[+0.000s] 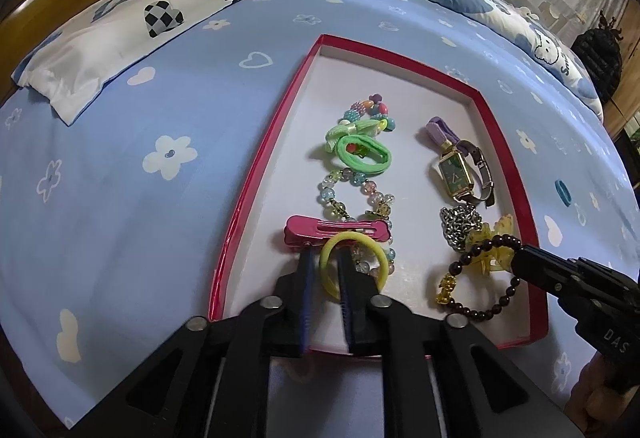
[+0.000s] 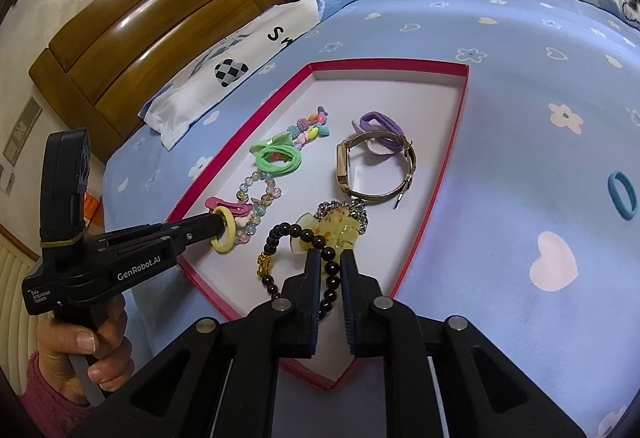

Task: Organize jewelry

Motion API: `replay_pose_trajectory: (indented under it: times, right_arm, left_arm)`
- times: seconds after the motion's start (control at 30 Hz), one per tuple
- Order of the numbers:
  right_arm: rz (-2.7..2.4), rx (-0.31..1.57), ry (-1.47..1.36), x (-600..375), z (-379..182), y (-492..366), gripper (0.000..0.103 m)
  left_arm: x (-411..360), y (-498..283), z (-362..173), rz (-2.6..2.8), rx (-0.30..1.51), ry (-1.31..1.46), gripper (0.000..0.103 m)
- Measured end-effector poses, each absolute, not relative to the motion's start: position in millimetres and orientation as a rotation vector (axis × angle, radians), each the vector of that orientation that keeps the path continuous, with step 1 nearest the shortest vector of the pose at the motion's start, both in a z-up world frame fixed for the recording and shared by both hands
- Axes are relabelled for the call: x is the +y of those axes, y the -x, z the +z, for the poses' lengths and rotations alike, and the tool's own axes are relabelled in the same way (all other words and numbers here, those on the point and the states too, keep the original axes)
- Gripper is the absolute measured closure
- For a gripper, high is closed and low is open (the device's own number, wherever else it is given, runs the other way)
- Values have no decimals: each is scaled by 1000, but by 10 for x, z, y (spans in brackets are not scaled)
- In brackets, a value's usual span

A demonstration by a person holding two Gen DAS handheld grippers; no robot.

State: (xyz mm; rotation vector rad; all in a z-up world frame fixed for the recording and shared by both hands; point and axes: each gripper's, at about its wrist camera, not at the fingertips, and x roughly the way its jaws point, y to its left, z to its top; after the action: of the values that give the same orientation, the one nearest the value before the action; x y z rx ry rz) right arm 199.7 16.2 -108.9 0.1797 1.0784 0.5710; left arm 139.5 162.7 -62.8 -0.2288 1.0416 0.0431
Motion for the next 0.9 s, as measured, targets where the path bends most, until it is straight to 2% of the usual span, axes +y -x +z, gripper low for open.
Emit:
replay_pose_trajectory:
  times: [0.23,0.37,0.6,0.8,0.87,0.9]
  right_arm:
    - [571,1085,-203,140,-1095,-2004,89]
    - [571,1081,-218,114,-1079,-2000,80]
    - [582,1055,-235,91,-1002,-1957,76]
    - [581,1013,-244,18,-864,-1855,60]
    - [579,992,-246,-20,-812,-1815,49]
    - [575,978,-248,-44,-781,-1785,47]
  left_arm:
    - [1641,-1342,-573,49,1030,239,82]
    - [1655,-1305,-539,48,1024,250,81]
    - [1645,-1192,-450,48,1003,261,69]
    - [1685,-986,-336,59,968,284,56]
    - [1704,-910,-306,59,957,300,49]
    - [1707,-867,-287,58,950,307,47]
